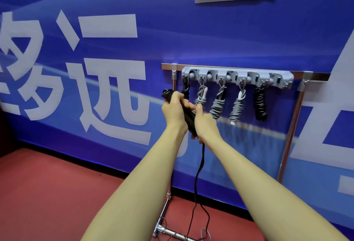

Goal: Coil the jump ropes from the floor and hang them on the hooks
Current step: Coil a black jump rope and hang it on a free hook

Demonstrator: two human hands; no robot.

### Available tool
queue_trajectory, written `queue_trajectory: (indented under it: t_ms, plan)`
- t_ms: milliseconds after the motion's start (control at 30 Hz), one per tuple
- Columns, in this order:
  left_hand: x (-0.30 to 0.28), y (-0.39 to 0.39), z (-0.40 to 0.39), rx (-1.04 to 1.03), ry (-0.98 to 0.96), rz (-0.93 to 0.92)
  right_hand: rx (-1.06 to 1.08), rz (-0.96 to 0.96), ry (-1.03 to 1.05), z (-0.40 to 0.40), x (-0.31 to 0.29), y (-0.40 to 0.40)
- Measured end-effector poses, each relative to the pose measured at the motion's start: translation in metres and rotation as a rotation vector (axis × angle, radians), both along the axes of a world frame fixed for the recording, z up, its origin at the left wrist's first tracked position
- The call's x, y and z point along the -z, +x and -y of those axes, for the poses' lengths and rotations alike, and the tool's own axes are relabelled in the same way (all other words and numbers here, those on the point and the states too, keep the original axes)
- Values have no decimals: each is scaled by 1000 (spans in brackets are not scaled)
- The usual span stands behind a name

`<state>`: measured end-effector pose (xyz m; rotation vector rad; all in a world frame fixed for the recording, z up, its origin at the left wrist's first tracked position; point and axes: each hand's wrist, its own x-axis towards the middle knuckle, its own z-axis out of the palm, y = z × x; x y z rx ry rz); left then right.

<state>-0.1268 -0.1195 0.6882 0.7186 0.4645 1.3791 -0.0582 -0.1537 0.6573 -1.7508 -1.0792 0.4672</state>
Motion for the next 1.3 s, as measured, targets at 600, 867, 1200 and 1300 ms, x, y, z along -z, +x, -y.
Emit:
queue_trajectory:
  t_ms: [600, 867, 1200, 1300]
  plan:
    - [32, -41, -19, -431, 1077, -1279, 148, 558, -71, 3, -4, 26]
    - [39, -36, -18, -499, 1349, -2023, -32, 538, -28, 7, 5, 28]
    - [38, -55, -31, -388, 1315, -2122, -296, 204, 80, 9, 12, 31]
    - [38, -62, -35, -390, 1295, -2154, -393, 227, 38, 11, 17, 31]
